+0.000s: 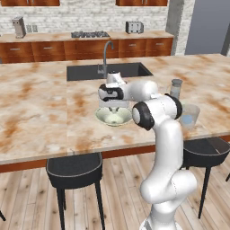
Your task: There are two ice cubes in the ice bowl. Place both ice cubes in the glass cup.
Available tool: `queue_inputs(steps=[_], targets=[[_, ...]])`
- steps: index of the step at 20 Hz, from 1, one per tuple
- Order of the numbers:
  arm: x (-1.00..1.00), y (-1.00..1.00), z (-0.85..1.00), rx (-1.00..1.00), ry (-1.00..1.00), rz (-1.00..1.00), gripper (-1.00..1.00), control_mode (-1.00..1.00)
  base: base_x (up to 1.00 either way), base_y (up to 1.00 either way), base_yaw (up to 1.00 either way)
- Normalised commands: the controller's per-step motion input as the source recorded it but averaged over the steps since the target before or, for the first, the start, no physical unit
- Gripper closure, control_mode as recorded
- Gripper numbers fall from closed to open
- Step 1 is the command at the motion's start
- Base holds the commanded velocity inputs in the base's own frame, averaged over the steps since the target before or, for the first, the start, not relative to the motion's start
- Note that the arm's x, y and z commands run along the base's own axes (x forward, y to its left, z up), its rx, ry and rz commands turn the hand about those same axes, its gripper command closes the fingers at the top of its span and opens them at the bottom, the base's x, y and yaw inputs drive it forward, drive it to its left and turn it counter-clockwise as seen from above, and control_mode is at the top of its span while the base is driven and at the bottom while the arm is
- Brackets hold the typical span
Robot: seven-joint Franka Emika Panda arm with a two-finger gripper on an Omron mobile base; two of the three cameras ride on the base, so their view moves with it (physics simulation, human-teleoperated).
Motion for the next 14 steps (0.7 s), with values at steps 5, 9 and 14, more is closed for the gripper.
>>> queue_inputs(steps=[5, 9, 14], targets=[[-1.0, -0.91, 1.0, 0.02, -0.21, 0.0, 1.0, -1.0, 0.0, 0.0, 0.0], [-0.97, -1.0, 1.0, 0.03, -0.15, 0.0, 1.0, -1.0, 0.0, 0.0, 0.0], [-0.93, -1.0, 1.0, 0.01, -0.03, -0.04, 1.0, -1.0, 0.0, 0.0, 0.0]])
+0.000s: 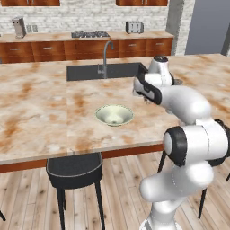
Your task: There are two ice cubes in the ice bowl. Place both ice cubes in the glass cup.
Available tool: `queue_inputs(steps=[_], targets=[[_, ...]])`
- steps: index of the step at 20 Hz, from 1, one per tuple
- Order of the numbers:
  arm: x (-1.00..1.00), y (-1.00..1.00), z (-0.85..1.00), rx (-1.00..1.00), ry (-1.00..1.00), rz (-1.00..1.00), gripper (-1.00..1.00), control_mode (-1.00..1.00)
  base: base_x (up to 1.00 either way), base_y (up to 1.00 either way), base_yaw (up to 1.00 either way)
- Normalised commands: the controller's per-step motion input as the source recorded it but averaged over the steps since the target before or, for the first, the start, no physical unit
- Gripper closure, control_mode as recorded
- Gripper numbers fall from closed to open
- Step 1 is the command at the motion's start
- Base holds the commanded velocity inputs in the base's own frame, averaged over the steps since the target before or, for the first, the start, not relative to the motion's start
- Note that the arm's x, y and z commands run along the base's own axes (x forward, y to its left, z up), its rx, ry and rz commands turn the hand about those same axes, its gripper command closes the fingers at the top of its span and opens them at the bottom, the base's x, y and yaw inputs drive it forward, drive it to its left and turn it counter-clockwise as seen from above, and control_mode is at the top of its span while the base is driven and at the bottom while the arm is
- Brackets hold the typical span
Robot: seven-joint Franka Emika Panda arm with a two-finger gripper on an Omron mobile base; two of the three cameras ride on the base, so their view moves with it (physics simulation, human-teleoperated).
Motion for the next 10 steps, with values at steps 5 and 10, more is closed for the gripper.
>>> queue_inputs(steps=[5, 10], targets=[[-0.72, -1.0, 0.78, 0.0, 0.0, -0.06, 1.0, -1.0, 0.0, 0.0, 0.0], [-0.5, -0.99, 0.11, -0.04, 0.0, -0.06, 1.0, -1.0, 0.0, 0.0, 0.0]])
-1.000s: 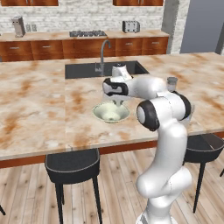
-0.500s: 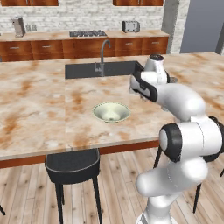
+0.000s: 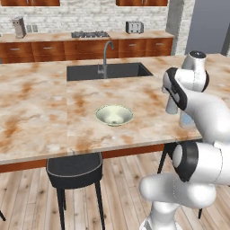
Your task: There are two ice cubes in the ice bowl. Place both ice cubes in the glass cup.
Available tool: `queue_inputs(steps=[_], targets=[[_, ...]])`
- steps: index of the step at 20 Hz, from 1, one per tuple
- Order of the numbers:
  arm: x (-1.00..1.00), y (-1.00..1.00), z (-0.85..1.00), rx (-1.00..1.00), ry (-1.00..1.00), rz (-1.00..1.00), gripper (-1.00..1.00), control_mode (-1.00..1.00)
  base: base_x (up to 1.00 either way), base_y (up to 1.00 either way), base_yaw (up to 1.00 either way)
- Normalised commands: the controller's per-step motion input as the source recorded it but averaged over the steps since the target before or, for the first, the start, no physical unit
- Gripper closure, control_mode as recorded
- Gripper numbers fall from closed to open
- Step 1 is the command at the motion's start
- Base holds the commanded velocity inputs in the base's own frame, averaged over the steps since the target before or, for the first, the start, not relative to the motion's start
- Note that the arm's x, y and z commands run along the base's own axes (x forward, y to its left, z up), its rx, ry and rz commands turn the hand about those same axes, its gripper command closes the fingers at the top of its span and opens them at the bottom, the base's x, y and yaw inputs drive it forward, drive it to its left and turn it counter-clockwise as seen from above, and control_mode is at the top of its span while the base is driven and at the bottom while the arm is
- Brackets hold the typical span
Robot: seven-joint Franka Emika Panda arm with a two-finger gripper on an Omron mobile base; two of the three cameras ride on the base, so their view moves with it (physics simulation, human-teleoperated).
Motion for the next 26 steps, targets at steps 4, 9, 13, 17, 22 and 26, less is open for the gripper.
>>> queue_inputs(steps=[4, 9, 13, 17, 22, 26], targets=[[-0.15, -0.76, 0.0, -0.1, 0.0, -0.03, 1.0, -1.0, 0.0, 0.0, 0.0], [0.0, -0.56, -0.04, 0.02, 0.0, -0.05, 1.0, -1.0, 0.0, 0.0, 0.0], [0.03, -0.23, -0.1, 0.05, 0.01, -0.03, 1.0, -1.0, 0.0, 0.0, 0.0], [0.24, -0.46, -0.14, 0.0, 0.04, -0.08, 1.0, -1.0, 0.0, 0.0, 0.0], [0.33, -0.45, -0.08, 0.0, 0.01, -0.03, 1.0, -1.0, 0.0, 0.0, 0.0], [0.35, -0.38, -0.04, 0.09, 0.0, -0.04, 1.0, -1.0, 0.0, 0.0, 0.0]])
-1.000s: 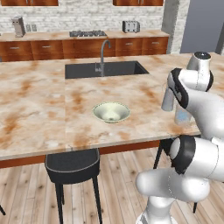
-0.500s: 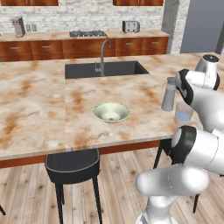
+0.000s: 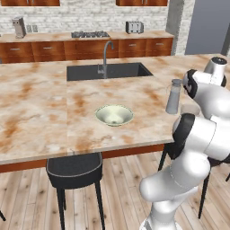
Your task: There are two ice cubes in the ice bowl. Place both ice cubes in the glass cup.
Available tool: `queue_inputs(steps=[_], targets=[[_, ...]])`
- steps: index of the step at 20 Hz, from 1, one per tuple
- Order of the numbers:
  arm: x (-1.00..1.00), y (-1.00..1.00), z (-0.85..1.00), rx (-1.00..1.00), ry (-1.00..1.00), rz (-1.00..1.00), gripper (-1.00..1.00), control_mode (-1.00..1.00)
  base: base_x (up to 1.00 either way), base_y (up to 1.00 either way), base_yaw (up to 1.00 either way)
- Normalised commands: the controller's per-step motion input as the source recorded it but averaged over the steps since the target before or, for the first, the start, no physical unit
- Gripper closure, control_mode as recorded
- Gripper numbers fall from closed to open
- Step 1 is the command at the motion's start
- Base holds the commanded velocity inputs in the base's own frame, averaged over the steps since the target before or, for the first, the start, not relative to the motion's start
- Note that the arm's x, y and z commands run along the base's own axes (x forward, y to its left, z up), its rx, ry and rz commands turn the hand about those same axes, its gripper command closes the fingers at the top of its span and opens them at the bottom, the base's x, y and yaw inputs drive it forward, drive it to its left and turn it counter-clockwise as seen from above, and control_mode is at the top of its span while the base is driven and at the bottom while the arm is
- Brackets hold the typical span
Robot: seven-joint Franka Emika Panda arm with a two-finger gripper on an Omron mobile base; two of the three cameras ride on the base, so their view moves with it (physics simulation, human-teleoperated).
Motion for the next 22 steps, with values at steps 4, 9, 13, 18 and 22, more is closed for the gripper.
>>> queue_inputs(steps=[4, 9, 13, 18, 22], targets=[[0.21, -0.05, -0.07, 0.08, 0.0, -0.1, 1.0, -1.0, 0.0, 0.0, 0.0], [0.17, 0.0, -0.2, 0.0, 0.01, 0.0, 1.0, -1.0, 0.0, 0.0, 0.0], [0.18, -0.01, -0.37, 0.0, 0.02, 0.0, 1.0, -1.0, 0.0, 0.0, 0.0], [0.18, -0.18, -0.18, 0.0, 0.0, 0.0, 1.0, -1.0, 0.0, 0.0, 0.0], [0.24, -0.23, -0.17, 0.0, 0.01, 0.0, 1.0, -1.0, 0.0, 0.0, 0.0]])
